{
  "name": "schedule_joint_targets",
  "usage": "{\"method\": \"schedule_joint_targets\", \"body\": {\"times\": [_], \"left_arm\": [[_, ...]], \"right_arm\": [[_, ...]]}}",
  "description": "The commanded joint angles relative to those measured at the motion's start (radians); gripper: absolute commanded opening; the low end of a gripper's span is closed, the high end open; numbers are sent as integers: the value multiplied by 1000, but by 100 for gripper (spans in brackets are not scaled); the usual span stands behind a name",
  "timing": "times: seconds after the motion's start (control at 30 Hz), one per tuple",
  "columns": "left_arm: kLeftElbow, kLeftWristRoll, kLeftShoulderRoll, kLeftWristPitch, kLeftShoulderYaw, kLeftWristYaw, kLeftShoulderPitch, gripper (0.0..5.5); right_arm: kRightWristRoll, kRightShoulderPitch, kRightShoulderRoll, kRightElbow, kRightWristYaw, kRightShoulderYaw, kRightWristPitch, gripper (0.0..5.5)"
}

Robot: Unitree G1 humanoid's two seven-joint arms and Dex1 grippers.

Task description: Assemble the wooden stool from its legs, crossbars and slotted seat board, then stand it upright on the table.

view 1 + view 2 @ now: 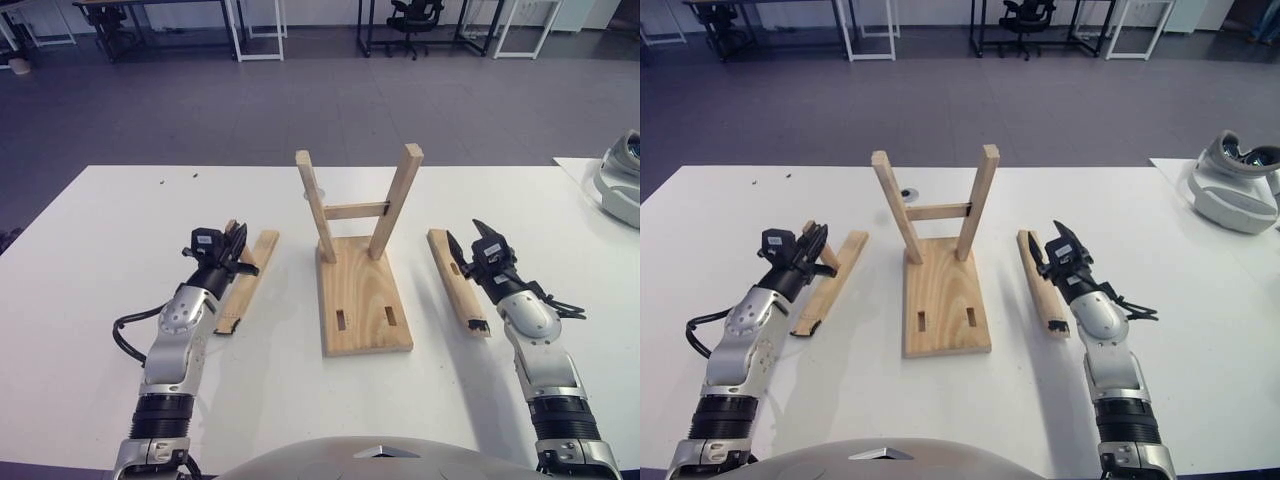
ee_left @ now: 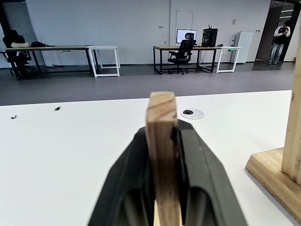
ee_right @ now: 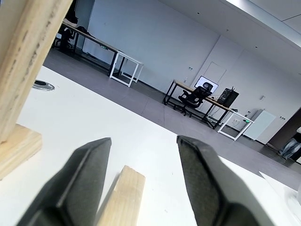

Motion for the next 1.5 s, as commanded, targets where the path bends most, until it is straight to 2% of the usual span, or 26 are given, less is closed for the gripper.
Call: {"method": "schedule_joint_targets", "body": {"times": [0.03,0.13,0.17,0.37,0.47,0.6,0.8,0.9,1.2,1.3,1.4,1.47,1.5], "left_arm": [[204,54,2,175,-30,7,126,40],[105,27,21,139,9,-4,69,40],[70,27,33,135,16,-7,49,76],[-67,74,127,232,18,-42,20,190],[-125,45,158,344,29,-78,37,243],[-215,34,205,510,54,-88,81,288],[-230,54,167,600,15,-67,117,384],[-198,85,172,596,18,-54,159,384],[-157,81,186,557,2,-134,158,232],[-137,74,187,503,49,-144,141,204],[-162,24,193,357,163,-169,60,203],[-194,-56,213,250,254,-230,-22,203],[-209,-87,225,215,287,-253,-56,203]], "right_arm": [[-27,-42,-13,24,-12,12,-9,260],[-31,-48,-14,26,-14,12,-11,260],[-32,-49,-13,27,-15,11,-13,260],[-33,-54,-6,42,-25,19,-22,260],[-34,-32,-2,29,-34,16,-22,260],[-36,-12,-1,23,-43,16,-22,260],[-42,8,13,12,-57,30,-13,260],[-39,16,14,10,-56,30,-9,260],[-48,15,15,-3,-65,31,5,260],[2,-13,12,-34,-40,9,45,260],[305,-114,24,-146,51,-90,249,260],[588,-223,10,-284,118,-120,440,260],[703,-280,9,-340,132,-121,517,281]]}}
